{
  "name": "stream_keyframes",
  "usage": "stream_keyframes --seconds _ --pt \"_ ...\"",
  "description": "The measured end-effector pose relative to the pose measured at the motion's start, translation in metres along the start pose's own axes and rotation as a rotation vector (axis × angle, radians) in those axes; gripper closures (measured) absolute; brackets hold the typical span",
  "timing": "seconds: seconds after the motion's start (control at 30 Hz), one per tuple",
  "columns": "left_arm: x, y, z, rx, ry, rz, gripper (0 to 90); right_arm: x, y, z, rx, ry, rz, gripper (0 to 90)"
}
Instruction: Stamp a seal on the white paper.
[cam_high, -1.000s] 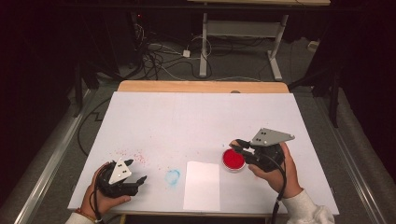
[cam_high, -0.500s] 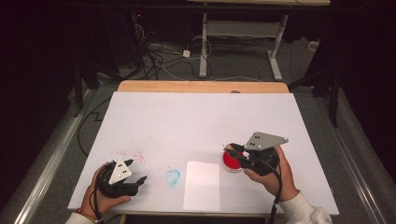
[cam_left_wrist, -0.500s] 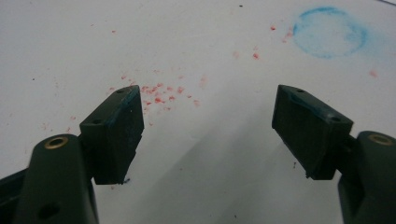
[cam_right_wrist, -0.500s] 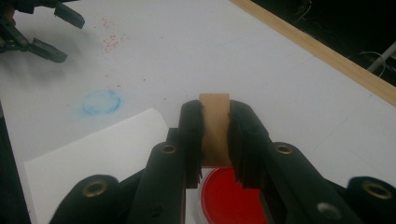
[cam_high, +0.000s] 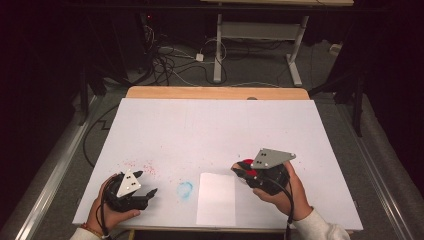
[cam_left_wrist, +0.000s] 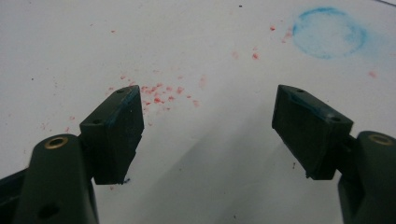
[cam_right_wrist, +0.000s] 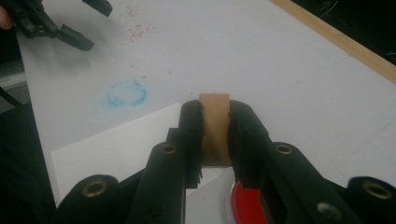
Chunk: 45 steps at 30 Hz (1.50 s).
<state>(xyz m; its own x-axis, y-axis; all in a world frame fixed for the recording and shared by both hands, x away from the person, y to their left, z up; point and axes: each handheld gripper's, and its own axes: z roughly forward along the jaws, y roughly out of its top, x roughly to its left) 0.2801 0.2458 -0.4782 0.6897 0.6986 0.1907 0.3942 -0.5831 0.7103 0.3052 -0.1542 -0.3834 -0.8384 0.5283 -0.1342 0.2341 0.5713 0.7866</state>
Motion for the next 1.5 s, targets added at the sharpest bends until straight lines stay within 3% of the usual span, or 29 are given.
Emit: stream_keyframes --seconds 0.87,1.5 --pt "0.0 0.0 0.0 0.002 0.001 0.003 24.2 0.027 -0.003 0.024 0.07 0.095 -0.057 76.0" --pt "0.0 0.0 0.001 0.01 0.003 0.004 24.2 0.046 -0.012 0.056 0.158 0.146 -0.092 76.1"
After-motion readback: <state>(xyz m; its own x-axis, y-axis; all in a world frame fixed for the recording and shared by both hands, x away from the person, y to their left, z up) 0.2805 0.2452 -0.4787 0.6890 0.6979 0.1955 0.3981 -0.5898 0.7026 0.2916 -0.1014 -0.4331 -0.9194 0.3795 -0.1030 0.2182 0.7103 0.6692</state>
